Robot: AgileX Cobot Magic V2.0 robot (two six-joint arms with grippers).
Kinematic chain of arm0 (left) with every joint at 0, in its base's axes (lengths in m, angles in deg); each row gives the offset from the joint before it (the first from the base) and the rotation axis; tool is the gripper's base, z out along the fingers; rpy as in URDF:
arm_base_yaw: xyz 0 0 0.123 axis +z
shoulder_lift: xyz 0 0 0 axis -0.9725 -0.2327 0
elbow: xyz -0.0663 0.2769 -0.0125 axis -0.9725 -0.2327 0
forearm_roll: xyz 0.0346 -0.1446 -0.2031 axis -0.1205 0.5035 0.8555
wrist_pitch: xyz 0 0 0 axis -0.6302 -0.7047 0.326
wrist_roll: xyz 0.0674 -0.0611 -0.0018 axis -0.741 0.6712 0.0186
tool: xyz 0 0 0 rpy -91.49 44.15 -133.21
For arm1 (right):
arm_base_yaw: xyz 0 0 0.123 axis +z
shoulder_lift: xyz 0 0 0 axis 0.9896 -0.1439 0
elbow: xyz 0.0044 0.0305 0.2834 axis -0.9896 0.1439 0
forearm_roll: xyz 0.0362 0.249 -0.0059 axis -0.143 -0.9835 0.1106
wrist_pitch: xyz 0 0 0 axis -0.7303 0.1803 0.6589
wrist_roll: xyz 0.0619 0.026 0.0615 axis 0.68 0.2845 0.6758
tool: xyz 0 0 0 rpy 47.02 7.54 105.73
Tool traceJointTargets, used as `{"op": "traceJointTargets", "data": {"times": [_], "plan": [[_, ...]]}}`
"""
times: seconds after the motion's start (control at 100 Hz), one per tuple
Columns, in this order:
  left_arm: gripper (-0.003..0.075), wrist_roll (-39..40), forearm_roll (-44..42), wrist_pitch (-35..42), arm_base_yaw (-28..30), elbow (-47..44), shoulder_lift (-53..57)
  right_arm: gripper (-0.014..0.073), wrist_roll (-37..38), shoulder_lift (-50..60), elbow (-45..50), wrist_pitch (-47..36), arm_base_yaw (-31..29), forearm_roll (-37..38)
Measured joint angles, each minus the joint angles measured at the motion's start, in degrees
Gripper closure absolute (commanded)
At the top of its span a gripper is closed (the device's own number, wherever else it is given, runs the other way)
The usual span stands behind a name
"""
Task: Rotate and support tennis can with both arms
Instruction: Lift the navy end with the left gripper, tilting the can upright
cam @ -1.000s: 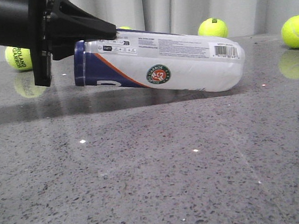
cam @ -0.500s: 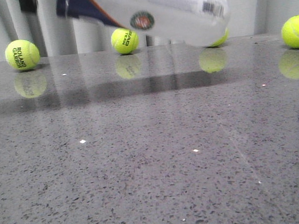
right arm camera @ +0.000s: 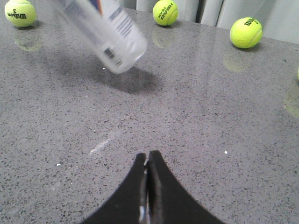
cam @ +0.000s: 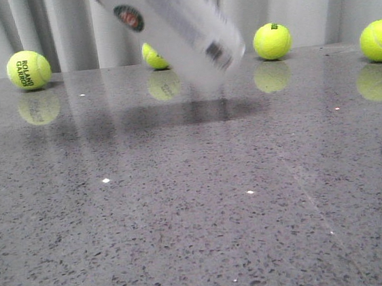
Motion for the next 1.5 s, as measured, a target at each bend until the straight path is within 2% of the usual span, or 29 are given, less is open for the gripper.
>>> {"op": "traceJointTargets", "data": {"times": [0.17,0.53,0.62,0.84,0.91,1.29,1.5], "plan": [[0.074,3.8,-12.3,-0.5,-4.5,0.1,0.0,0.0652,0.0,0.0,0.0,0.0,0.0,0.0],[0.0724,4.4,-13.5,-0.5,-5.0,0.1,0.0,0.0652,0.0,0.0,0.0,0.0,0.0,0.0],[0.0648,4.5,-13.5,-0.5,-5.0,0.1,0.0,0.0652,0.0,0.0,0.0,0.0,0.0,0.0],[0.033,4.5,-13.3,-0.5,-5.0,0.9,0.0,0.0652,0.0,0.0,0.0,0.0,0.0,0.0],[0.0279,4.5,-13.3,-0.5,-5.0,1.9,0.0,0.0652,0.0,0.0,0.0,0.0,0.0,0.0],[0.0272,4.5,-12.9,-0.4,-5.0,5.1,-0.4,0.0652,0.0,0.0,0.0,0.0,0.0,0.0],[0.0272,4.5,-9.9,0.1,-5.0,11.1,-5.1,0.0652,0.0,0.0,0.0,0.0,0.0,0.0]]}}
